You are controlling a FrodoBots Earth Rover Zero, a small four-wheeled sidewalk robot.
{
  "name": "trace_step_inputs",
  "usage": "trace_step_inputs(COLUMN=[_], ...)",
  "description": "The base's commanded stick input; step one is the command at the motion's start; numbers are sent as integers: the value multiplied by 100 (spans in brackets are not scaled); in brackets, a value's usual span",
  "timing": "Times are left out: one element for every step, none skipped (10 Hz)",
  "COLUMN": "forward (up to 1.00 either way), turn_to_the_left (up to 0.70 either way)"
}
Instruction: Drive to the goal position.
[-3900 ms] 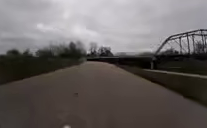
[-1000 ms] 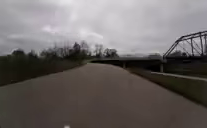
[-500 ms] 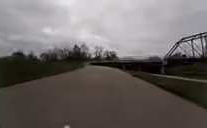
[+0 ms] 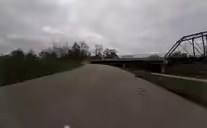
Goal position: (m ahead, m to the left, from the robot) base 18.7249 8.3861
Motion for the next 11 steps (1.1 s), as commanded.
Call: trace_step_inputs(forward=[100, 100, 100, 100, 100, 100, 100, 100, 100, 100, 100], turn_to_the_left=[35, 14, 11, 9, 6, 4, 2, 0, 0, 0, 0])
